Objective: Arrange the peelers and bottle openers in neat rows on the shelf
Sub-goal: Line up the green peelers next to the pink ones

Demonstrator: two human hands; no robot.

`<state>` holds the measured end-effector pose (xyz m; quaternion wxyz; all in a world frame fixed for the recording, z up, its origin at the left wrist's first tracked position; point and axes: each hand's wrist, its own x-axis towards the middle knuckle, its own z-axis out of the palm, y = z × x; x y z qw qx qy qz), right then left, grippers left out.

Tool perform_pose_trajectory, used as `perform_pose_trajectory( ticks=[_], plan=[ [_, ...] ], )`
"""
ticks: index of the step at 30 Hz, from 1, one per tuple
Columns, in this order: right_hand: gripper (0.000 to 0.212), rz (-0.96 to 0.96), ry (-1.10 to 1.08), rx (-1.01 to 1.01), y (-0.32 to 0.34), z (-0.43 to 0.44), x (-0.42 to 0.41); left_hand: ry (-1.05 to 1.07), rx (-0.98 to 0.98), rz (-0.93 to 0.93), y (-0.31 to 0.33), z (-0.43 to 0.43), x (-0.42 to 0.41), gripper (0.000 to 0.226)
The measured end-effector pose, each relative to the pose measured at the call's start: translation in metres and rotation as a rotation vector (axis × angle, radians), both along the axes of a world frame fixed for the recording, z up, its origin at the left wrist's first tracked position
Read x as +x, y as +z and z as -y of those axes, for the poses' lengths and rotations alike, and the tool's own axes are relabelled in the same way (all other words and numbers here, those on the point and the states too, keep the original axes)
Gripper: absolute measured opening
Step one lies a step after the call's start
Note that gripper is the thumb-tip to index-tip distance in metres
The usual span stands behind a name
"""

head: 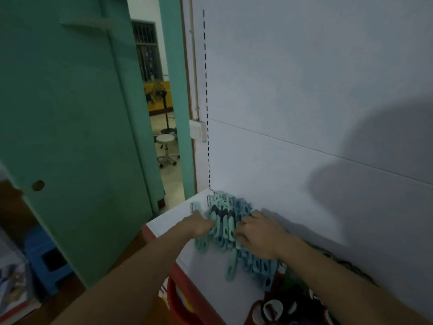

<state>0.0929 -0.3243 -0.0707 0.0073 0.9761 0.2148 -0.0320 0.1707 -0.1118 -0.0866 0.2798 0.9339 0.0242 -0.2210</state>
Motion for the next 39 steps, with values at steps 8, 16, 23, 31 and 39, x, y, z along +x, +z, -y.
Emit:
perform_pose_trajectory(
  ticks=[8,16,23,31,39],
  plan=[
    [0.03,0.119,-0.395,0.383,-0.006,-0.027,0.03,0.059,-0.063,0.08,-0.017,0.039,0.054,0.125],
    [0.037,0.048,-0.584,0.156,-0.022,-0.071,0.061,0.035,-0.46,-0.083,-0.019,-0.003,0.077,0.028],
    [0.043,0.032,-0.726,0.195,-0.039,-0.077,0.089,0.149,-0.736,-0.165,-0.028,-0.022,0.091,0.016],
    [0.029,-0.015,-0.859,0.571,-0.041,-0.074,0.092,-0.178,-0.579,0.011,-0.04,-0.018,0.088,0.035],
    [0.015,-0.16,-0.993,0.768,-0.001,-0.042,0.059,-0.347,-0.219,0.101,-0.032,0.003,0.079,0.043]
  ],
)
